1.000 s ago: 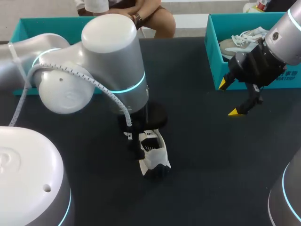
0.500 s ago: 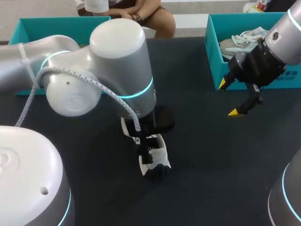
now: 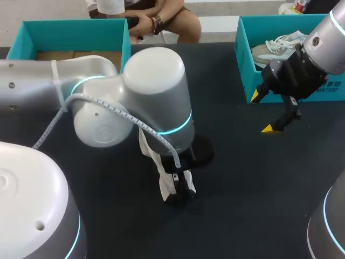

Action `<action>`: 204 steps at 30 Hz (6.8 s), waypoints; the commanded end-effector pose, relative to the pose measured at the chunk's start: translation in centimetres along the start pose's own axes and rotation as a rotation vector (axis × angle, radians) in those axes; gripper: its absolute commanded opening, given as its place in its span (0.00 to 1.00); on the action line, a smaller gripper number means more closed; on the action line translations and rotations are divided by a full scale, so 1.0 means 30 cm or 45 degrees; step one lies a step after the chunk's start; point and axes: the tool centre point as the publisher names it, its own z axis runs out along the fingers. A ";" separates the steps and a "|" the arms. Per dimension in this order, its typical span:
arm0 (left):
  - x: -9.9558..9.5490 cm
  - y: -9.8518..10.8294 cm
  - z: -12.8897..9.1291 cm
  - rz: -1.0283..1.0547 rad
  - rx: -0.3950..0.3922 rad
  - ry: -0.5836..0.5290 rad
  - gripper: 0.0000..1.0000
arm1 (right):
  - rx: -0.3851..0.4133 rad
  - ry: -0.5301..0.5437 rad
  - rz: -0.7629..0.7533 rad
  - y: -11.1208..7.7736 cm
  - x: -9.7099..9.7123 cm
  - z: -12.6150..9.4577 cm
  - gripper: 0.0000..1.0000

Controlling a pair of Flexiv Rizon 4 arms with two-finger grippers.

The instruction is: Take the shoe out of the shoebox, open the shoe tongue, remove and reinsert the insole, then place the shoe into the shoebox

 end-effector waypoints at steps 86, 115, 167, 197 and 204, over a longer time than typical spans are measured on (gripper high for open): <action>-0.554 0.319 -0.678 0.314 -0.177 0.113 0.00 | 0.001 -0.001 0.000 -0.001 0.001 0.003 1.00; -1.094 0.877 -0.835 0.487 -0.207 0.126 0.00 | 0.001 -0.001 0.000 -0.001 0.001 0.003 1.00; -1.583 1.239 -0.677 0.337 -0.313 0.043 0.00 | 0.001 -0.001 0.000 -0.001 0.001 0.003 1.00; -1.568 1.309 -0.799 2.205 -0.559 0.125 0.00 | 0.001 -0.001 0.000 -0.001 0.001 0.003 1.00; -1.568 1.309 -0.799 2.205 -0.559 0.125 0.00 | 0.001 -0.001 0.000 -0.001 0.001 0.003 1.00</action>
